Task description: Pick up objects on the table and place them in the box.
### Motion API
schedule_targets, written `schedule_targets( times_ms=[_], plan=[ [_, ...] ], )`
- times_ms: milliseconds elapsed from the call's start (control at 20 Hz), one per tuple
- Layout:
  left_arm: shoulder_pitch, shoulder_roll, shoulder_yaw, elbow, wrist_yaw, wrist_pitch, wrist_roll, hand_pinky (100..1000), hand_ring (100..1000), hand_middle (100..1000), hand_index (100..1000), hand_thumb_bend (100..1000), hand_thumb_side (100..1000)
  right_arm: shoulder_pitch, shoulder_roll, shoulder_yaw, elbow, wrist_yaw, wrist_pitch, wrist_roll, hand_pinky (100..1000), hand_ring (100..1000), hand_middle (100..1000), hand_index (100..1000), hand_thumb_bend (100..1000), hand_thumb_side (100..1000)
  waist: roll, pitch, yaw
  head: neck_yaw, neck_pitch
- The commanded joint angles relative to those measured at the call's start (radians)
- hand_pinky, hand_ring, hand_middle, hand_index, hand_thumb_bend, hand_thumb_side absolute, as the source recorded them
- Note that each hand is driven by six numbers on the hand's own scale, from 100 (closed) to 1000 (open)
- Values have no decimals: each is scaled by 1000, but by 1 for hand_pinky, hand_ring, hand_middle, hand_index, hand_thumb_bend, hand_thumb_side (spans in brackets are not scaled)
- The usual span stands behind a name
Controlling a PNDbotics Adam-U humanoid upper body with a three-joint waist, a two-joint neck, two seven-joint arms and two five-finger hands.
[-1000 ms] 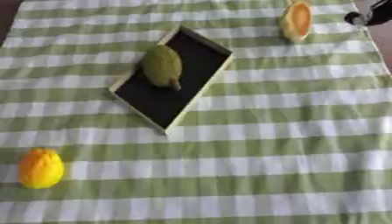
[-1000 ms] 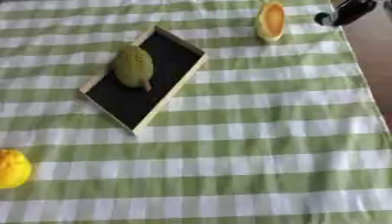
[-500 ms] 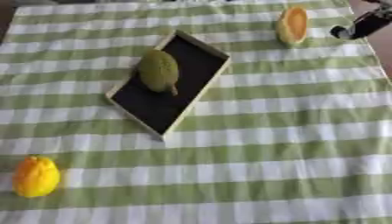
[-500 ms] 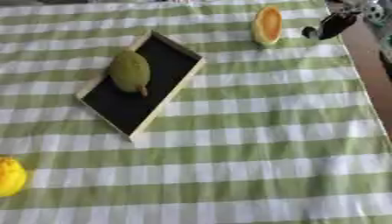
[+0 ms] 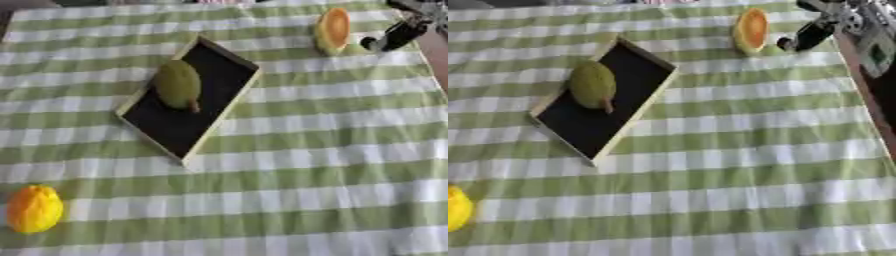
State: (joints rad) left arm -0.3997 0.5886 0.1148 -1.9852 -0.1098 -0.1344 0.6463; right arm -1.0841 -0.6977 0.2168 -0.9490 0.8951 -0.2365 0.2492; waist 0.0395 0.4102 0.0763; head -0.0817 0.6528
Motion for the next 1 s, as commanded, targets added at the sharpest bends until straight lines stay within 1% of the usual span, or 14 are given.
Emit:
schedule_targets(
  times_ms=[50, 300, 600, 1000],
  plan=[
    [-15, 26, 6, -15, 4, 0, -2, 858, 774, 737, 898, 616, 506, -27, -17, -5, 0, 23, -4, -7, 947, 942, 901, 967, 397, 100, 0, -17, 3, 5, -19],
    [-19, 27, 6, -15, 7, 0, -2, 858, 774, 735, 898, 616, 506, -30, -11, -13, 14, 43, -8, -11, 947, 941, 901, 965, 392, 100, 0, -7, 8, 8, -28],
    [-22, 29, 5, -15, 8, -1, -2, 858, 774, 735, 898, 615, 505, -39, -4, -15, 22, 55, -15, -8, 946, 941, 902, 961, 364, 100, 0, 3, 11, 4, -42],
    [-26, 30, 4, -15, 10, -1, 1, 858, 774, 733, 898, 614, 505, -49, 6, -14, 25, 38, -32, 13, 946, 941, 912, 963, 305, 100, 0, 13, 10, 1, -46]
  ],
)
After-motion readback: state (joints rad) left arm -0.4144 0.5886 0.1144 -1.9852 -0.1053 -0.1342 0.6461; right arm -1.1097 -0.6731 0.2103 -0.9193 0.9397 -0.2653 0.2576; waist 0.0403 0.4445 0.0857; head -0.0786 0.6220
